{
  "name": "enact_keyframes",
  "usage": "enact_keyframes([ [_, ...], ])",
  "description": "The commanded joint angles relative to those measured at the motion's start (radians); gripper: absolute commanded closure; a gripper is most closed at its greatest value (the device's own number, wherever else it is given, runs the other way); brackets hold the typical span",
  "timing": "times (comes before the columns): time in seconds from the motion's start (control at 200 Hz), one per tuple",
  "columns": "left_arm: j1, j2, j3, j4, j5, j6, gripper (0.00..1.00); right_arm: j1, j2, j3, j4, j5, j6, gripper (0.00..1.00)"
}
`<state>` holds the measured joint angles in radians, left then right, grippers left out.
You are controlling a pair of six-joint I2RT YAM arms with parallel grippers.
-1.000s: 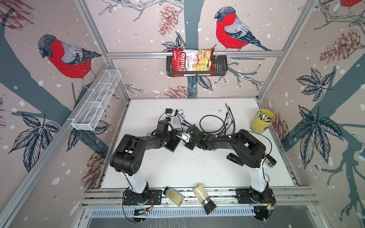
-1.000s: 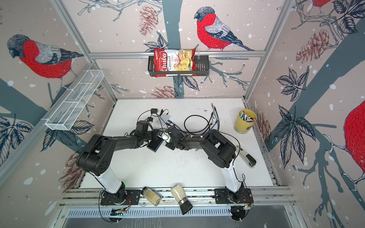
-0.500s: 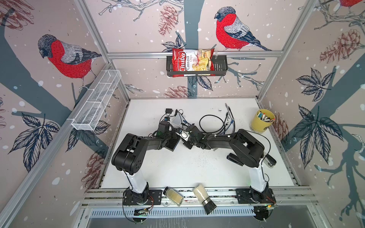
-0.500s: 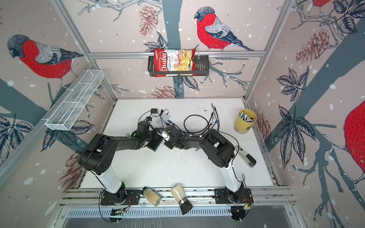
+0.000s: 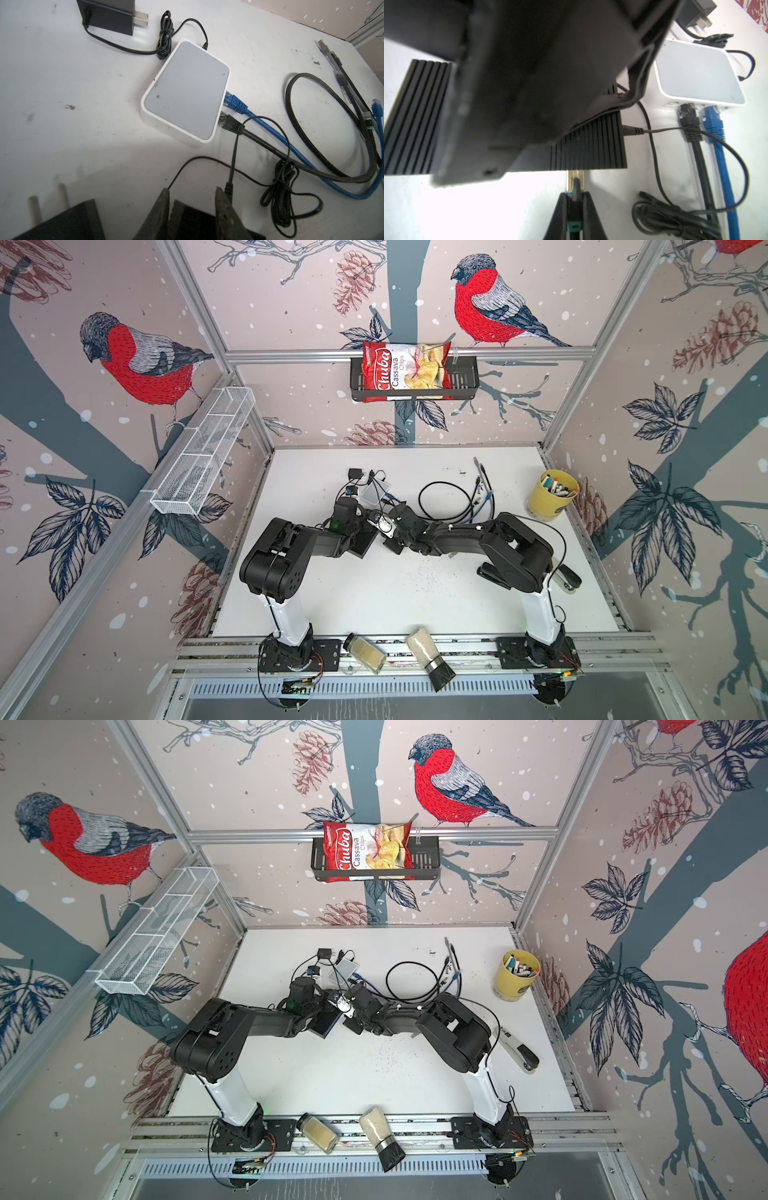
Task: Insert the plug into the switch port
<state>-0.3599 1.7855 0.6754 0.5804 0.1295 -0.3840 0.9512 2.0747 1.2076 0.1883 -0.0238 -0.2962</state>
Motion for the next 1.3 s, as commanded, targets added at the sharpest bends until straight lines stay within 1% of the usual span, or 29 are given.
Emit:
enact_keyframes([
  [0.0, -0.104, 0.010, -0.019, -0.106, 0.472, 0.025, 0.65, 0.031, 0.010, 0.015, 0.335, -0.140, -0.097, 0.98],
  [0.095, -0.111, 0.013, -0.028, -0.080, 0.493, 0.019, 0.65, 0.030, 0.011, 0.018, 0.368, -0.152, -0.071, 0.98],
  [0.255, -0.126, 0.029, -0.028, -0.052, 0.504, 0.005, 0.66, 0.042, 0.020, 0.035, 0.403, -0.178, -0.069, 0.97],
  [0.335, -0.132, 0.033, -0.030, -0.041, 0.497, -0.007, 0.66, 0.046, 0.023, 0.047, 0.413, -0.173, -0.055, 0.97],
  [0.415, -0.134, 0.031, -0.040, -0.025, 0.488, -0.020, 0.67, 0.049, 0.024, 0.045, 0.437, -0.153, -0.011, 0.97],
  [0.55, -0.139, 0.023, -0.056, 0.008, 0.495, -0.037, 0.68, 0.049, 0.012, -0.004, 0.560, -0.140, 0.063, 0.97],
  [0.685, -0.143, 0.029, -0.051, 0.010, 0.495, -0.039, 0.68, 0.050, 0.001, -0.050, 0.663, -0.177, 0.064, 0.97],
  [0.83, -0.143, 0.020, -0.046, -0.009, 0.467, -0.029, 0.68, 0.042, -0.015, -0.061, 0.601, -0.129, 0.046, 0.97],
  [0.945, -0.139, 0.009, -0.017, -0.084, 0.430, 0.002, 0.68, 0.038, -0.028, -0.070, 0.493, -0.058, 0.005, 0.97],
  [1.051, -0.128, -0.003, 0.001, -0.119, 0.404, 0.009, 0.67, 0.031, -0.035, -0.097, 0.426, -0.013, -0.026, 0.97],
  [1.191, -0.100, -0.011, 0.019, -0.133, 0.407, 0.004, 0.66, 0.021, -0.045, -0.164, 0.412, 0.032, -0.040, 0.97],
  [1.251, -0.089, -0.019, 0.027, -0.134, 0.411, -0.004, 0.65, 0.018, -0.052, -0.189, 0.413, 0.043, -0.037, 0.95],
  [1.296, -0.082, -0.028, 0.036, -0.137, 0.415, -0.007, 0.65, 0.013, -0.059, -0.206, 0.411, 0.037, -0.037, 0.92],
])
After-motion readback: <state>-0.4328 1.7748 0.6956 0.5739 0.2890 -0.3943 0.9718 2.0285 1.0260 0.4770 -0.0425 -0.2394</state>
